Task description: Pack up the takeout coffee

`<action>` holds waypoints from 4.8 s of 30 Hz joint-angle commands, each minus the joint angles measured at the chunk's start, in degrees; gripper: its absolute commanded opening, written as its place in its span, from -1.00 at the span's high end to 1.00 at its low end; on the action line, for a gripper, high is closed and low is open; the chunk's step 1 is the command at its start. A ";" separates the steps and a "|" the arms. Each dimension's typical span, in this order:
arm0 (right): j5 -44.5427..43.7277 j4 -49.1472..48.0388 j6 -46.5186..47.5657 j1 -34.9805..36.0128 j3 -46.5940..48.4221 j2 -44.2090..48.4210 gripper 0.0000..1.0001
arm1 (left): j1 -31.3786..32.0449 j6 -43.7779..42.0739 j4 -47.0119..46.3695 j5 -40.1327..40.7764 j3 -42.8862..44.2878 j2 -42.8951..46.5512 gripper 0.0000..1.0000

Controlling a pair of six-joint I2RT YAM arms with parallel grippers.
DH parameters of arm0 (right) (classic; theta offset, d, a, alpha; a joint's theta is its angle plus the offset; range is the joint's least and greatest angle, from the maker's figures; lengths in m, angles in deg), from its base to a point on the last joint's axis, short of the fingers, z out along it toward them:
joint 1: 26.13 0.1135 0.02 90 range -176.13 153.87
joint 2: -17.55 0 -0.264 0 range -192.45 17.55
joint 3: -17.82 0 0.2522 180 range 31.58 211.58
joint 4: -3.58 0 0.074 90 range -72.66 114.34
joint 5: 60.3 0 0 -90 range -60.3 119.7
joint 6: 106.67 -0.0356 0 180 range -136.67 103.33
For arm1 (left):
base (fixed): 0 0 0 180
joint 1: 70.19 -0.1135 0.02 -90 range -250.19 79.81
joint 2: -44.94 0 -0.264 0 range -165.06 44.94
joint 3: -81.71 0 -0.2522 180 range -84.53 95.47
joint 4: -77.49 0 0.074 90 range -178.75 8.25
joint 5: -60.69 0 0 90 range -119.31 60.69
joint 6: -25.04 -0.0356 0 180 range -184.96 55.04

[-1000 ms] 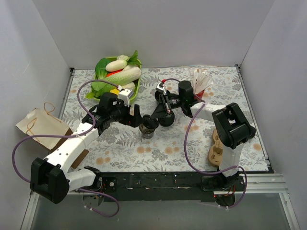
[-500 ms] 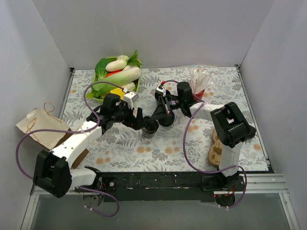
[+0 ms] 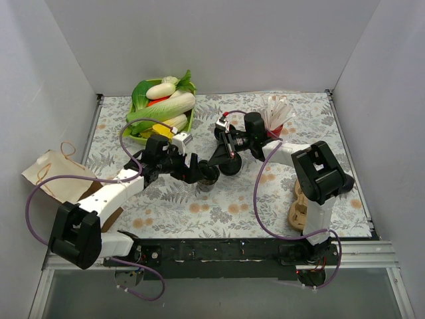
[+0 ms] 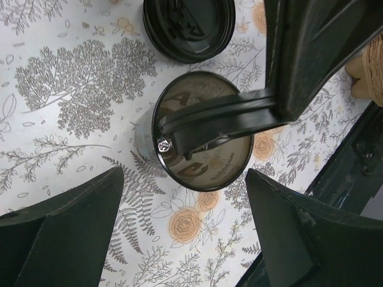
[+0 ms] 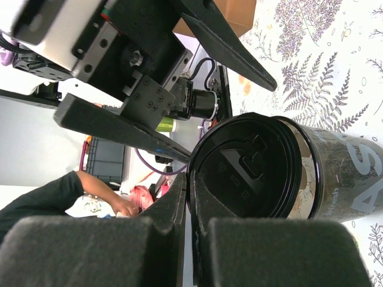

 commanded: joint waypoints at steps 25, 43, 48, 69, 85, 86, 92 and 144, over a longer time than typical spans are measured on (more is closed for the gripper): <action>-0.99 6.07 4.94 -0.78 4.02 -1.39 0.81 | 0.14 4.60 -6.64 -1.60 -5.09 -0.42 -0.66; -1.08 6.86 5.38 -0.95 3.58 -1.47 0.81 | 0.06 13.65 -10.24 -7.49 -6.40 -5.08 -0.68; -1.08 7.21 5.64 -0.95 3.93 -1.65 0.81 | -0.12 16.54 -10.77 -10.67 -6.76 -4.72 -0.68; -1.43 9.15 7.22 -1.66 5.69 -2.88 0.81 | -1.09 18.74 -12.00 -17.34 -7.03 -6.22 -0.72; -1.52 9.59 7.40 -1.92 5.52 -2.88 0.81 | -5.57 29.65 -18.24 -15.41 -9.21 -10.17 -0.72; -1.52 9.50 7.57 -1.92 5.43 -2.88 0.81 | -5.57 29.39 -18.33 -15.15 -9.48 -10.17 -0.72; -1.70 10.11 7.84 -2.27 6.39 -3.49 0.80 | -5.57 28.51 -18.06 -13.92 -10.01 -10.53 -0.71; -1.70 11.78 11.44 -3.77 8.51 -5.52 0.20 | -5.66 27.80 -19.47 -17.61 -6.23 -11.41 -0.72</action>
